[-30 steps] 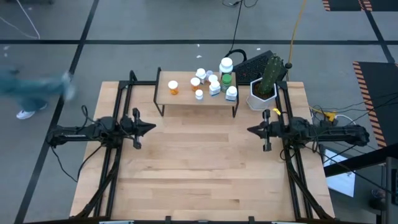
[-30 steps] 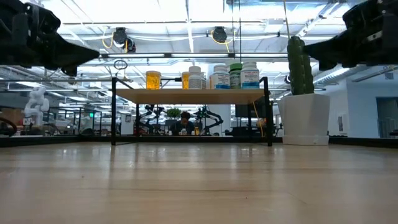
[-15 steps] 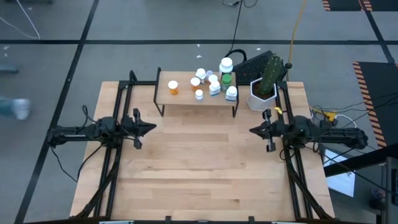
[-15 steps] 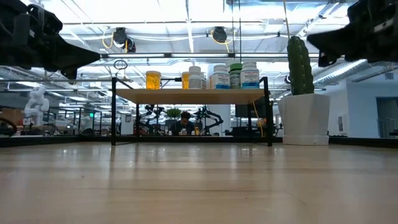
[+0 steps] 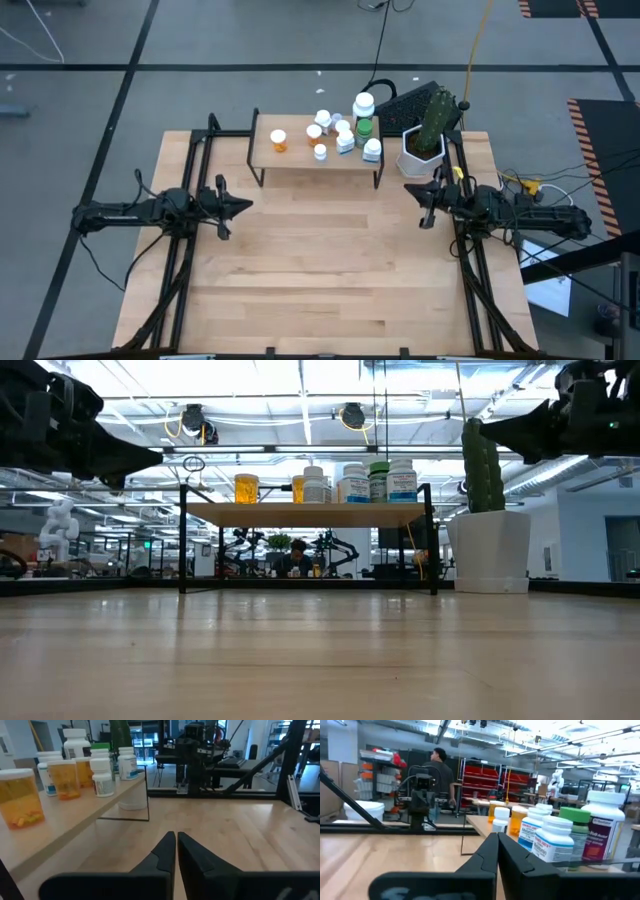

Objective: Pick and place medicine bottles onto shelf by color
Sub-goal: Return to Home Position

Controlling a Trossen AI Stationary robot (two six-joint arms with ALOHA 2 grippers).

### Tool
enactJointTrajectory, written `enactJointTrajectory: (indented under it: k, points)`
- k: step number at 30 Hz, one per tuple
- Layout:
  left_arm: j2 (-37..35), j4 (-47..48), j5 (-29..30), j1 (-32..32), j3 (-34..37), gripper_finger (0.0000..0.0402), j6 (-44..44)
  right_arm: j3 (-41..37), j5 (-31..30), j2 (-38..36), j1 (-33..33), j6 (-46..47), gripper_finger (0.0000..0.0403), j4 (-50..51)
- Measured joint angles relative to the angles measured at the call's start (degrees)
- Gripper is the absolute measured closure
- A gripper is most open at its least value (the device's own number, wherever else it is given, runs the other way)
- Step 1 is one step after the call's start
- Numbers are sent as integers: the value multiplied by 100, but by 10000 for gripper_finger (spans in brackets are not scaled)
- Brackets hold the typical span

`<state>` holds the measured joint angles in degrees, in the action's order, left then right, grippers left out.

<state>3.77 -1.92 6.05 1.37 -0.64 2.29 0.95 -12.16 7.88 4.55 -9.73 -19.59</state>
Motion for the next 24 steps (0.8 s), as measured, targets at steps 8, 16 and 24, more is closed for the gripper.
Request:
enactJointTrajectory:
  k: [8,16,24]
  points:
    - [-2,-84,19,2,7,361,3,-7,-70,2,-2,343,403,-44]
    - [-2,-122,17,4,7,360,17,-7,-663,0,-2,-24,403,-247]
    - [-376,-65,11,-285,6,360,19,-9,-663,2,-2,-38,403,-241]
